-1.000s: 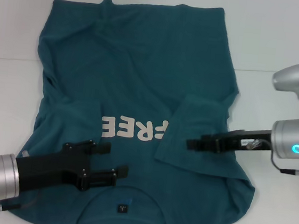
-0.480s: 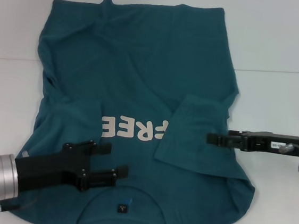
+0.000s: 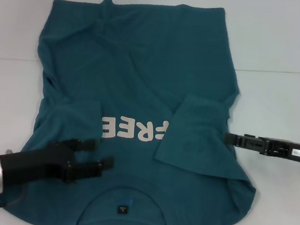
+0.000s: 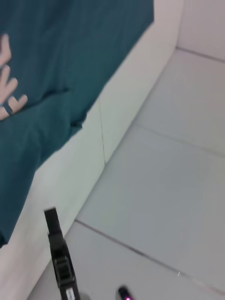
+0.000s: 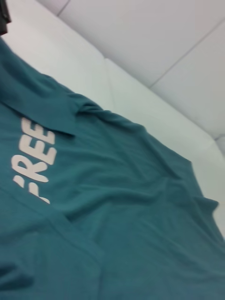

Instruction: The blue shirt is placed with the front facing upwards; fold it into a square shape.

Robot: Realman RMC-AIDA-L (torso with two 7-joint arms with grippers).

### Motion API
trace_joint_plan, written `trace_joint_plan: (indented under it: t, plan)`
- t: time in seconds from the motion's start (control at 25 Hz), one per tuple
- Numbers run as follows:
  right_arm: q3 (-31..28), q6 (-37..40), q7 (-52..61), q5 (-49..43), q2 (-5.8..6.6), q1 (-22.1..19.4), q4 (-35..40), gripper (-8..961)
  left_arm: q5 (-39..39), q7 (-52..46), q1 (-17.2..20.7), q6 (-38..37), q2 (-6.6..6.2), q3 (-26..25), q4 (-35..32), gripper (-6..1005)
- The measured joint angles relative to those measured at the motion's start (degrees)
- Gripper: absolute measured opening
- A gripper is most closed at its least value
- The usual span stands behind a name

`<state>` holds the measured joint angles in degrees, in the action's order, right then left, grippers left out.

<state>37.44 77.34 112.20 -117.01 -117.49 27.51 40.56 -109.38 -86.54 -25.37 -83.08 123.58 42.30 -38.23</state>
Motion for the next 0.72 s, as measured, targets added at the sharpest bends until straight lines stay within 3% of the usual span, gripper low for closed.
trace_joint_plan:
  t: [0.2, 0.32, 0.72]
  plan:
    - [-2.7, 2.9, -5.1, 1.7, -0.34, -0.3, -1.1, 927, -2.8, -11.2, 1.6, 1.5, -0.47, -1.1, -5.1, 840]
    - [-2.9, 3.4, -7.9, 3.2, -0.43, -0.3, -2.5, 927, -7.4, -18.1, 2.0, 2.0, -0.93, -5.4, -7.4, 840]
    - [-2.6, 3.6, -8.8, 3.8, -0.41, 0.8, -4.0, 843, -12.0, -21.9, 3.6, 1.6, -1.77, -12.8, -9.3, 837]
